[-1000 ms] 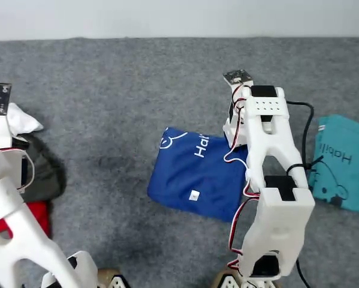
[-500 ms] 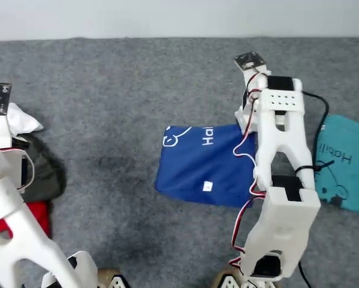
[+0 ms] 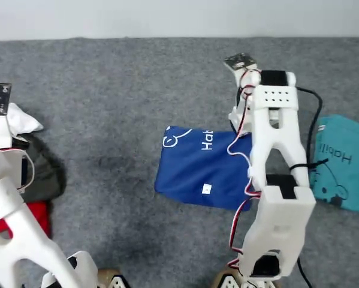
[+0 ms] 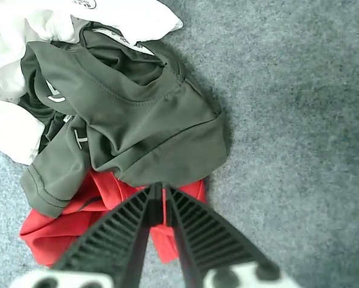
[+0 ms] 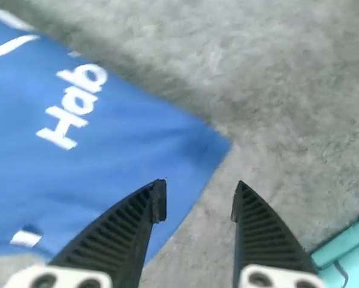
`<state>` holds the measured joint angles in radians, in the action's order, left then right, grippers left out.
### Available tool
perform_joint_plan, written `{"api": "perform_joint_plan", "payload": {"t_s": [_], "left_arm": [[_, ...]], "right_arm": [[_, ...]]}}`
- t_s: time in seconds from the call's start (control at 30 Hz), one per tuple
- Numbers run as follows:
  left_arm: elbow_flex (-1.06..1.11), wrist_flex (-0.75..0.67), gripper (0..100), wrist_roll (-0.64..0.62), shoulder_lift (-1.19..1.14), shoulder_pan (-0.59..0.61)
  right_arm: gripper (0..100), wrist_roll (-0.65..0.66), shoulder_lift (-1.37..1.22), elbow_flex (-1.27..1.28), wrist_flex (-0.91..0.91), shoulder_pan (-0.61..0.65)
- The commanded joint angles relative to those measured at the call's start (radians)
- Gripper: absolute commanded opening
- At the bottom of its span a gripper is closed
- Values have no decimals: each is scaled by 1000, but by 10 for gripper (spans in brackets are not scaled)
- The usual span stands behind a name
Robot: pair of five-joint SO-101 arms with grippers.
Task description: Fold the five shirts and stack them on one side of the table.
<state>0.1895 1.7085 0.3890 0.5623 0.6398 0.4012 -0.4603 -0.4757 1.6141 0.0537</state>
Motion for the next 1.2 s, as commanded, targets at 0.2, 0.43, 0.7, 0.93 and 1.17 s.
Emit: {"api": "perform_joint_plan", "payload": {"t_s": [0.2,0.43,0.7,0.93,1.17], "left_arm": [[1,8,14,6,34,6],[1,8,14,6,34,6],[1,8,14,6,34,6],[44,2,14,6,34,6],[59,2,14,6,34,6]], "right_arm": [[298,-252,105,-12,177,64],[348,-365,33,109,107,64],[315,-408,-160,138,-12,116],[126,-370,-274,137,-12,185],[11,-262,-208,137,15,114]]}}
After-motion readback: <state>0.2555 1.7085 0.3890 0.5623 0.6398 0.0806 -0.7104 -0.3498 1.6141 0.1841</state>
